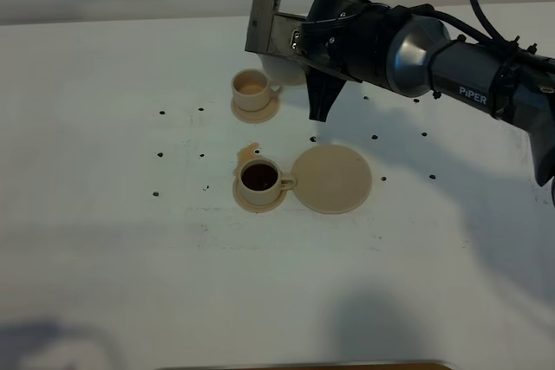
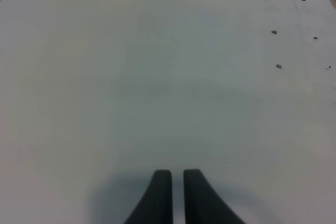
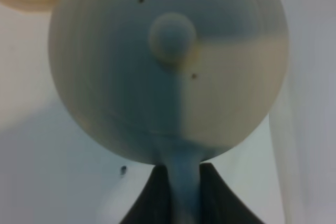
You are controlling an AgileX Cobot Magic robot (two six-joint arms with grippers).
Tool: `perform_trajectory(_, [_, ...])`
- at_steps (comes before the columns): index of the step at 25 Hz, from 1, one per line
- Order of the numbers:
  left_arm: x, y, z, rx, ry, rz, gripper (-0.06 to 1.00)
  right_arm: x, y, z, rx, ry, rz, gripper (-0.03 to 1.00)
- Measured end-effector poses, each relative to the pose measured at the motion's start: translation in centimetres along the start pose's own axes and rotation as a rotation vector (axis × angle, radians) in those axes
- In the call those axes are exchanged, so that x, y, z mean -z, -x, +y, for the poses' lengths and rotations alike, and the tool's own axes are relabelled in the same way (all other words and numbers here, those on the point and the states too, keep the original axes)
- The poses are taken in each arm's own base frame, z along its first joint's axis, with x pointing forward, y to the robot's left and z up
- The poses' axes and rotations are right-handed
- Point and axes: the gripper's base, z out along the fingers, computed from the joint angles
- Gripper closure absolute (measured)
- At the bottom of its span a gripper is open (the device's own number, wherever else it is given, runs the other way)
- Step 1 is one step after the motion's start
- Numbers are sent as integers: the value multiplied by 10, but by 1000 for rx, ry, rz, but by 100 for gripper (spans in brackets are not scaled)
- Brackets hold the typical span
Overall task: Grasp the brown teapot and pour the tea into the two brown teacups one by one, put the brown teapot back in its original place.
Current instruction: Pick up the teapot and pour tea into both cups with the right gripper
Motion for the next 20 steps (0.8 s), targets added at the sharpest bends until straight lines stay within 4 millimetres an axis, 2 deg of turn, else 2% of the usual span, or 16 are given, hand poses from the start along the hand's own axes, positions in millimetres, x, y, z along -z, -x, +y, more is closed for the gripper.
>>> perform_trajectory(7, [0,0,0,0,0,0,83,-15,2,10,30,10,9,89])
perform_trajectory(20, [0,0,0,0,0,0,83,-17,1,2,157,-95,26,89])
